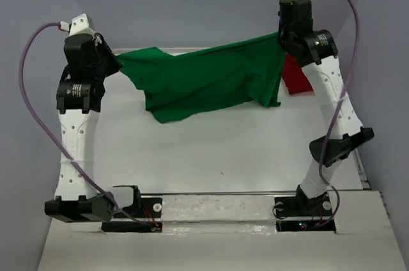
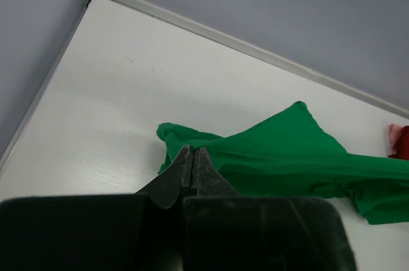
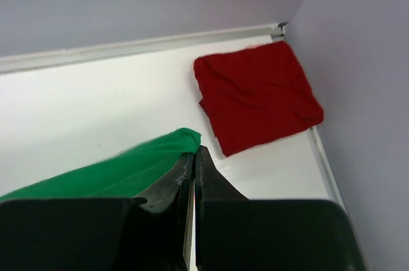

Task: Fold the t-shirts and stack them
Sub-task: Flatten the tshirt out

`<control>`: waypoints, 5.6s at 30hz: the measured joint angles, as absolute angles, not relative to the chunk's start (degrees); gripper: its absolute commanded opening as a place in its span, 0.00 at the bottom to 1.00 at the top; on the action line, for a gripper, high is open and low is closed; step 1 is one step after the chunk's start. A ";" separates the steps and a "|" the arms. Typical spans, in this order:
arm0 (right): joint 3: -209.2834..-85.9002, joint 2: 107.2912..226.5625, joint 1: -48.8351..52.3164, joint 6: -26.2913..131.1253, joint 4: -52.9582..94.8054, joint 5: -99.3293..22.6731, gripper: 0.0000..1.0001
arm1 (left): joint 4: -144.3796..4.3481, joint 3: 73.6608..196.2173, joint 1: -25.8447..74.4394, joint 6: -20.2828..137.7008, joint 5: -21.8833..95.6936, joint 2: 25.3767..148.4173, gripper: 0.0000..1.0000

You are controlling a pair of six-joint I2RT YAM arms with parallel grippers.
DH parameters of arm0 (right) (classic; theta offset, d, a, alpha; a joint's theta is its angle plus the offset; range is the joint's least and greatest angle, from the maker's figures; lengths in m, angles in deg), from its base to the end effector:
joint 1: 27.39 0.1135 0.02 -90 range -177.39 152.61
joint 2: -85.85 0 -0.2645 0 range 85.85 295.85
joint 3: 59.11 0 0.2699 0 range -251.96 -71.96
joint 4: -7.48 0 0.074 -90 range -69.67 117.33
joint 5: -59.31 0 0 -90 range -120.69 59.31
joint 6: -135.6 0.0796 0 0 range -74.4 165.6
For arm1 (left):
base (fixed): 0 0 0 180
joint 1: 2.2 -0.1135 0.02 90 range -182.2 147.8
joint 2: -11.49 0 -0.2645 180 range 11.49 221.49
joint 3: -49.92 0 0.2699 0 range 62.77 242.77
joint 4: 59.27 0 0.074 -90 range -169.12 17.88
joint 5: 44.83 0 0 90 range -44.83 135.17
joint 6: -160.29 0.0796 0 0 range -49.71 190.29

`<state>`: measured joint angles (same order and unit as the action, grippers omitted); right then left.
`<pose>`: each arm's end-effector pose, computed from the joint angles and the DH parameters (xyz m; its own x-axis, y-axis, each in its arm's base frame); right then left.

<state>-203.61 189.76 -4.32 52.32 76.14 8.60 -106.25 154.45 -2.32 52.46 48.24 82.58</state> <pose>0.3953 0.1136 0.4820 -0.4053 -0.0742 -0.9112 0.2600 0.9462 -0.1927 0.3087 0.0049 0.4765 -0.2063 -0.3062 -0.9294 -0.1232 0.9503 -0.2857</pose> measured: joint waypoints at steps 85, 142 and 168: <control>-221.82 198.27 2.44 37.35 70.33 15.09 0.00 | -108.83 207.93 4.93 61.78 39.80 109.27 0.00; -200.23 181.68 31.24 26.05 57.28 42.22 0.00 | -109.18 187.82 7.19 59.26 36.17 83.04 0.00; -223.52 212.12 -7.33 40.15 69.12 -6.17 0.00 | -106.88 207.12 3.38 60.29 37.83 130.43 0.00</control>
